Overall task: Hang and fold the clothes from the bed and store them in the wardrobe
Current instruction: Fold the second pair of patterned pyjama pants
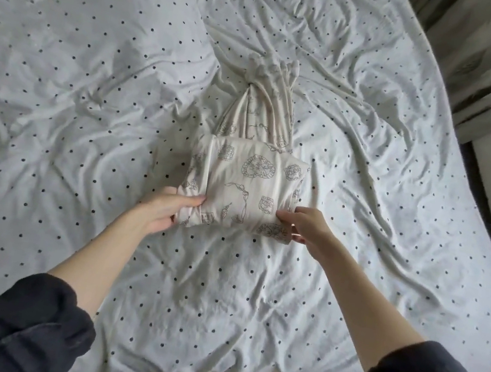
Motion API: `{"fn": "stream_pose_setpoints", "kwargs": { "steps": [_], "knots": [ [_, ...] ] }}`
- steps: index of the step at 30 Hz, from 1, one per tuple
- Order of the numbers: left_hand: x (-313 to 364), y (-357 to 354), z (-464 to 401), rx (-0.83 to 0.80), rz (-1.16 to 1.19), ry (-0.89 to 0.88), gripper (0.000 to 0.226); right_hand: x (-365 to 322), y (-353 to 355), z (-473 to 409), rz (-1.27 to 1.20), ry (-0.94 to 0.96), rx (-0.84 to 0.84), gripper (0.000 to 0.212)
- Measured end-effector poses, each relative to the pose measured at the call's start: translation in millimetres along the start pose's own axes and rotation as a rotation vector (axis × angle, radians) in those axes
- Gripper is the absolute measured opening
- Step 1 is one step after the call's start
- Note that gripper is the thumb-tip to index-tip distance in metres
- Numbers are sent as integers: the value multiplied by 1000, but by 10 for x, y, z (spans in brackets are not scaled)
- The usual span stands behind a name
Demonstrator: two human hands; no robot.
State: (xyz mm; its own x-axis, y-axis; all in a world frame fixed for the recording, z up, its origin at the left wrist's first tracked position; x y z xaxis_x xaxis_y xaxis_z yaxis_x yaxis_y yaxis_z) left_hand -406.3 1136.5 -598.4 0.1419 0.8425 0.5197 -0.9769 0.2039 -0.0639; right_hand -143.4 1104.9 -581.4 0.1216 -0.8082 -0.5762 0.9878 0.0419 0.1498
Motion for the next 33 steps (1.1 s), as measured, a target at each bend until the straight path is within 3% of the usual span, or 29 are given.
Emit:
{"fn": "stream_pose_setpoints", "kwargs": {
  "steps": [3,9,12,15,17,19,22,26,30,33],
  "knots": [
    [-91,-122,325,-129,-86,23,48,127,28,279,38,-31,-50,15],
    [-991,-204,771,-322,-444,334,61,896,-110,720,316,-248,-269,13],
    [-1274,-212,853,-377,-572,416,43,1258,-161,832,436,-378,-317,17],
    [-982,-20,645,-152,-617,290,32,1067,-25,616,480,-296,-173,33],
    [-583,123,437,40,-487,132,35,706,62,398,479,-169,-42,37],
    [-123,149,247,125,-360,-29,33,225,156,175,543,-18,120,35],
    [521,49,-45,175,-290,-195,28,-481,157,-119,557,202,275,35],
    [1186,-202,-454,209,-245,-329,32,-1280,24,-453,533,446,346,38],
    [1718,-454,-707,187,-268,-426,27,-1666,-65,-743,646,452,368,30],
    [2157,-673,-613,81,-262,-614,41,-1743,78,-827,463,451,374,16]
  ]
}}
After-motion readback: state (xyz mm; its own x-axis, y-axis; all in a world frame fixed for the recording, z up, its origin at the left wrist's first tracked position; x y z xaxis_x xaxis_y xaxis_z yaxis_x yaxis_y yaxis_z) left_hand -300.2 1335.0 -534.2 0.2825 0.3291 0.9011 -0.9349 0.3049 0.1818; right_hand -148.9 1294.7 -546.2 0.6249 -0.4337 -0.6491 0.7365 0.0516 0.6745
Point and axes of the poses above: each hand's wrist, its own z-axis away from the middle knuckle, its own y-axis out of the back of the hand, x = y × z, the point moved 10 cm from there along -z, towards the middle knuckle, and after that the axes turned 3 degrees about -x, right-handed, at the moved point
